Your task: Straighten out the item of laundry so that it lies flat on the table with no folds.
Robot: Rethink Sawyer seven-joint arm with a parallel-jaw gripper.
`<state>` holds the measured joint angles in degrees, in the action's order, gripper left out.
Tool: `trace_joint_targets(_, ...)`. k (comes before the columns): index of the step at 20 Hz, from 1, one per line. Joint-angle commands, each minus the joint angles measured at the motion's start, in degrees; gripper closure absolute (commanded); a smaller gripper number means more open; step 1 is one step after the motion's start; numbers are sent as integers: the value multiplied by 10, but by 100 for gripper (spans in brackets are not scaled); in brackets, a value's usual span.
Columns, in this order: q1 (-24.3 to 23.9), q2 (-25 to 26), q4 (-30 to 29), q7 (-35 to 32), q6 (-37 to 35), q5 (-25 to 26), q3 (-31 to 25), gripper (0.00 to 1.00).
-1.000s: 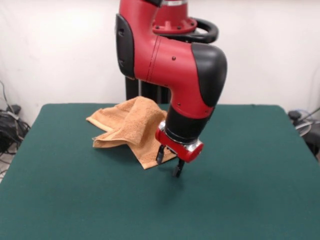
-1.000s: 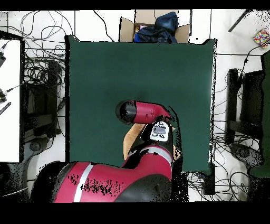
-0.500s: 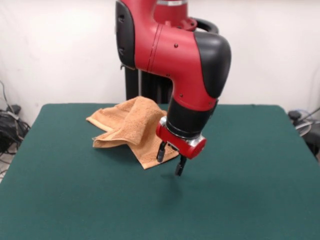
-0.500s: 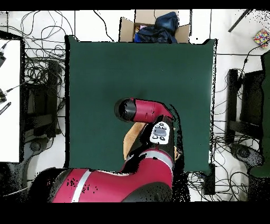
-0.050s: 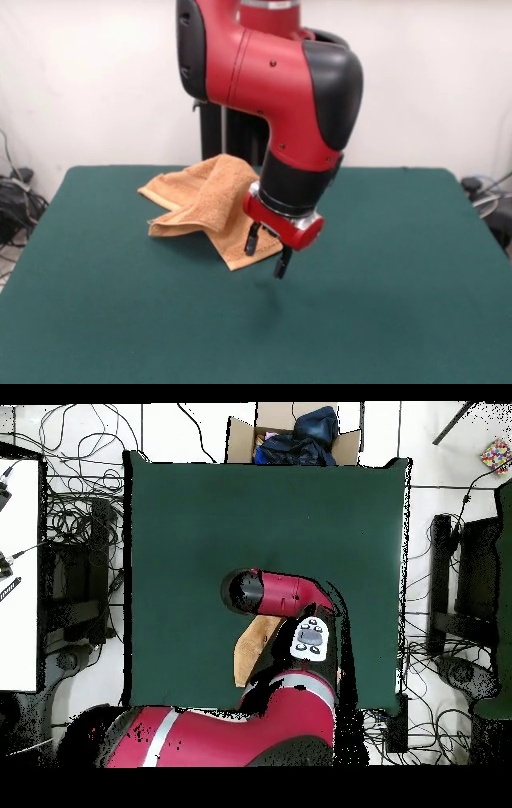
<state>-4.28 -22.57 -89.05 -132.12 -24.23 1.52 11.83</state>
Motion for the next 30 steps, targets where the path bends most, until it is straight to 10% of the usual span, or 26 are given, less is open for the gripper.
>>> trace_joint_targets(1,-9,28,-42,-29,22,33,-14,0)
trace_joint_targets(18,-17,70,-49,-50,79,59,3,0)
trace_joint_targets(19,-17,70,-49,-46,87,61,5,100)
trace_joint_targets(30,-28,33,-60,-26,20,47,-15,100)
